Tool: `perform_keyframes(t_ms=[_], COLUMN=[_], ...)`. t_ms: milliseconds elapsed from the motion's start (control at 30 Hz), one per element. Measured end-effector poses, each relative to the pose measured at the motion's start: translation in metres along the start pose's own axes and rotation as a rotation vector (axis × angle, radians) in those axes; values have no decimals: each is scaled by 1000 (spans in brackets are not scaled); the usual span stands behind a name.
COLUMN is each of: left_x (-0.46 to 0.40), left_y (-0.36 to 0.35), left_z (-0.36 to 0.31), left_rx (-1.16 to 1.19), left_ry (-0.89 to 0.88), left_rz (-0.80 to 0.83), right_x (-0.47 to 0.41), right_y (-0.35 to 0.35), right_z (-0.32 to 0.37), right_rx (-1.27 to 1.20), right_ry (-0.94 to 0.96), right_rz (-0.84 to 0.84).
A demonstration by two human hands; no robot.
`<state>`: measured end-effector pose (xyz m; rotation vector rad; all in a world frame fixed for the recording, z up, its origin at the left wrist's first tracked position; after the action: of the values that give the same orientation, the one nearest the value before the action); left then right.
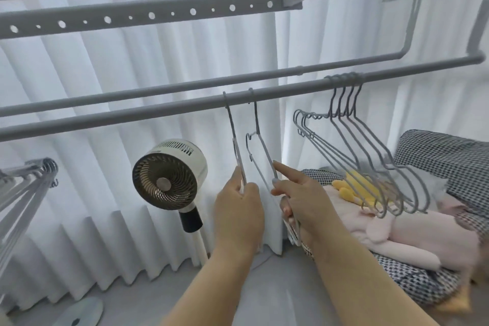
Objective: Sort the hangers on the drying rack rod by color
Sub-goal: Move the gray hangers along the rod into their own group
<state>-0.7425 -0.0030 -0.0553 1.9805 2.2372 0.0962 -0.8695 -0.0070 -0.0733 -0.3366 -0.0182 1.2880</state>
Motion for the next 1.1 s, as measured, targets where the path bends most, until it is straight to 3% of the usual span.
perform_keyframes(t_ms=[500, 1100], left_x=[22, 29], left_y=[-103, -134], left_z=[-26, -43], left_rx=[-70, -165], left_ry=[5, -7], left_rz=[67, 85], right_x=[-22, -28], right_y=[94, 119], right_z=[28, 35], right_rx=[32, 55], right_ry=[10, 9], right_rz=[-28, -48])
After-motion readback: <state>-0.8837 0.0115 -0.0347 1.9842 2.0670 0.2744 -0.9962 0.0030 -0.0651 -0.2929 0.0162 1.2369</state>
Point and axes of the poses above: each hand's wrist, its own x-axis away from the middle knuckle, its own y-axis out of the back of the hand, z = x × y, the point moved 5 cm from there along -x, towards the middle knuckle, and after that the axes turned 8 degrees about y, right-handed, at the moved point
